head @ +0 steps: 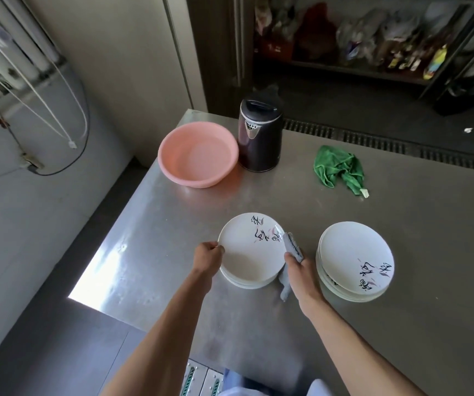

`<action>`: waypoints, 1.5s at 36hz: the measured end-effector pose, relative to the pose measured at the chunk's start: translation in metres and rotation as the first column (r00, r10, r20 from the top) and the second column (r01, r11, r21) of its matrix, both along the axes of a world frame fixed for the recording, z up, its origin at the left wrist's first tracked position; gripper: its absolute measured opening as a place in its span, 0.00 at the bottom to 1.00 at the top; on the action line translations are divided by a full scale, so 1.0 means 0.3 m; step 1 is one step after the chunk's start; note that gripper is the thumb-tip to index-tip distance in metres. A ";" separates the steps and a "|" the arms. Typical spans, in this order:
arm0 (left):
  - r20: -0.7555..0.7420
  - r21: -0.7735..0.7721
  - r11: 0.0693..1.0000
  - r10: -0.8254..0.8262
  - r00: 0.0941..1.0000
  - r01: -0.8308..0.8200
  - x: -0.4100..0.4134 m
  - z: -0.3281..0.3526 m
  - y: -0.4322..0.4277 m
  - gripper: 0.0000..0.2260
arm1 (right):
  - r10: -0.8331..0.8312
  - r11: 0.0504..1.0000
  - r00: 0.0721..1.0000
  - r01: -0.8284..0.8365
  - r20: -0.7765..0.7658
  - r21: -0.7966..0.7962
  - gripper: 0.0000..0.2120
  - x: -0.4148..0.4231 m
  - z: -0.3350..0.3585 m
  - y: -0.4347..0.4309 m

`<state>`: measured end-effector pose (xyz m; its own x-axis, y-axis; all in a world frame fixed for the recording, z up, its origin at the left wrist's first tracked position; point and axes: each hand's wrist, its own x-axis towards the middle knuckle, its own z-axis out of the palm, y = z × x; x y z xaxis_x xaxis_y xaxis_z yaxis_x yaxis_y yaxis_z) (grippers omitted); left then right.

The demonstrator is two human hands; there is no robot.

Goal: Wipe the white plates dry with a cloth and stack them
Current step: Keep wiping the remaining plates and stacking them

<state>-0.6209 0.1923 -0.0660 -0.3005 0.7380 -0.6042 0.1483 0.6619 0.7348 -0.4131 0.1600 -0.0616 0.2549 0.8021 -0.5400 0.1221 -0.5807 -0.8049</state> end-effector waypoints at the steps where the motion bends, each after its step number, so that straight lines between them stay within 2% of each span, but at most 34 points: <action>1: 0.005 -0.003 1.000 0.003 1.000 -0.003 -0.004 -0.009 0.002 0.12 | -0.001 1.000 1.000 0.001 -0.005 -0.002 0.09 0.000 -0.001 0.001; 6: 0.017 -0.032 0.999 0.006 1.000 -0.006 0.000 -0.009 0.014 0.16 | -0.044 0.999 0.998 0.045 -0.049 0.018 0.08 -0.006 0.001 0.000; 12: 0.024 0.008 0.999 -0.050 0.998 0.049 0.009 0.036 0.026 0.11 | -0.070 0.997 0.995 0.073 -0.077 0.028 0.09 -0.006 -0.005 0.006; 17: 0.151 0.001 1.000 0.011 0.988 -0.012 0.017 0.045 0.016 0.10 | -0.106 0.993 0.989 0.110 -0.106 0.033 0.08 -0.003 -0.012 0.006; 20: 0.214 0.031 1.000 -0.011 0.977 0.005 0.029 0.046 -0.003 0.11 | -0.118 0.991 0.991 0.121 -0.066 0.056 0.08 0.010 -0.016 0.004; 23: 0.254 0.055 0.997 -0.071 0.964 0.059 0.063 0.062 -0.026 0.17 | -0.088 0.991 0.995 0.082 0.051 0.105 0.13 0.032 -0.005 -0.010; 26: 0.303 0.061 0.991 -0.133 0.944 0.120 0.114 0.088 -0.065 0.21 | -0.063 0.971 0.987 0.027 0.147 0.236 0.15 0.074 0.004 -0.041; 30: 0.319 0.051 0.971 -0.236 0.918 0.232 0.183 0.102 -0.133 0.23 | -0.024 0.924 0.985 -0.042 0.169 0.379 0.19 0.141 0.018 -0.118; 33: 0.351 0.028 0.943 -0.319 0.881 0.331 0.245 0.107 -0.190 0.24 | 0.012 0.922 0.970 -0.104 0.243 0.373 0.20 0.197 -0.012 -0.207; 37: 0.372 -0.006 0.896 -0.410 0.833 0.444 0.312 0.105 -0.258 0.27 | 0.058 0.926 0.890 -0.217 0.452 0.310 0.21 0.258 -0.061 -0.338; 41: 0.380 -0.045 0.861 -0.455 0.805 0.507 0.329 0.086 -0.307 0.27 | 0.134 0.864 0.760 -0.403 0.635 0.301 0.23 0.300 -0.088 -0.447; 48: 0.366 -0.181 0.838 -0.428 0.827 0.514 0.351 0.025 -0.384 0.27 | 0.179 0.841 0.661 -0.488 0.729 0.235 0.24 0.326 -0.181 -0.557; 51: 0.362 -0.228 0.842 -0.393 0.845 0.489 0.384 0.000 -0.394 0.28 | 0.321 0.824 0.584 -0.561 0.745 0.085 0.26 0.321 -0.212 -0.541; 54: 0.385 -0.238 0.845 -0.370 0.845 0.479 0.417 -0.020 -0.405 0.29 | 0.451 0.786 0.468 -0.612 0.760 -0.089 0.25 0.310 -0.231 -0.515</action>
<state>-0.4959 0.0707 -0.0720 0.2427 0.5023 -0.8299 0.2678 0.7876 0.5550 -0.3203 0.0056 -0.1311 -0.0273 0.9739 -0.2251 0.9256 -0.0604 -0.3737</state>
